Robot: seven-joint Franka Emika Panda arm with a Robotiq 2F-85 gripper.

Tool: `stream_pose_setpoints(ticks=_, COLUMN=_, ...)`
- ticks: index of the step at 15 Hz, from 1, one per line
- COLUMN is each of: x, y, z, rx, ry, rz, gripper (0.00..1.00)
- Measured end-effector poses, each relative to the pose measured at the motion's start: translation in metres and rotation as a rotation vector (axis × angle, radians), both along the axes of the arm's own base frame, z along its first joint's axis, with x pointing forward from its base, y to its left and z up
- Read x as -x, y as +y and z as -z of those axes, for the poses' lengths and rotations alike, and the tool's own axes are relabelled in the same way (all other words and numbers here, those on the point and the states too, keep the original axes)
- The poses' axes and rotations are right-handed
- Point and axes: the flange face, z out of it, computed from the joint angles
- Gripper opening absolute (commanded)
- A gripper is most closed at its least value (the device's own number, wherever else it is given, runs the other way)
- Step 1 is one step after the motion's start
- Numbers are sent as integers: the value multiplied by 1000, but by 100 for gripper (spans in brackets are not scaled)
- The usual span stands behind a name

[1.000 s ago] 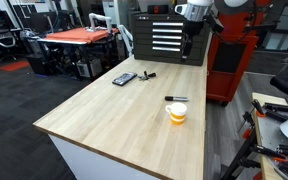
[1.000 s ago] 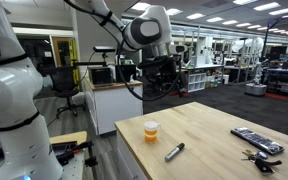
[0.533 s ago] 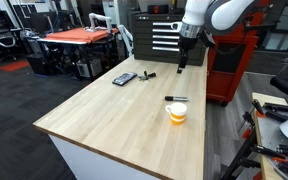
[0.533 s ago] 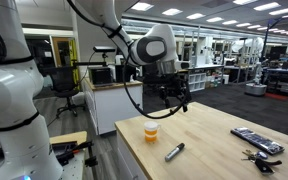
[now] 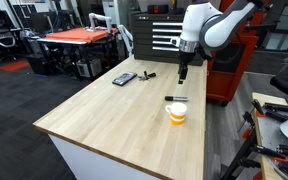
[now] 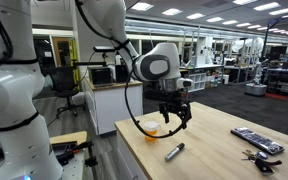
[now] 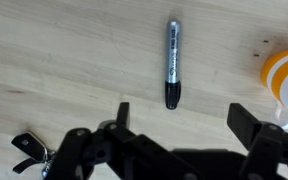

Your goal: Put the marker in the mug

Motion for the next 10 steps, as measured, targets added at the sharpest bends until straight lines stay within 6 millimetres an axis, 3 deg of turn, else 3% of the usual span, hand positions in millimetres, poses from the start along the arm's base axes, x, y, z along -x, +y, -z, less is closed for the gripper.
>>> stream_pose_setpoints(ticks=10, x=12, y=-13, z=54, rx=-7, ry=101, rz=13, gripper=100)
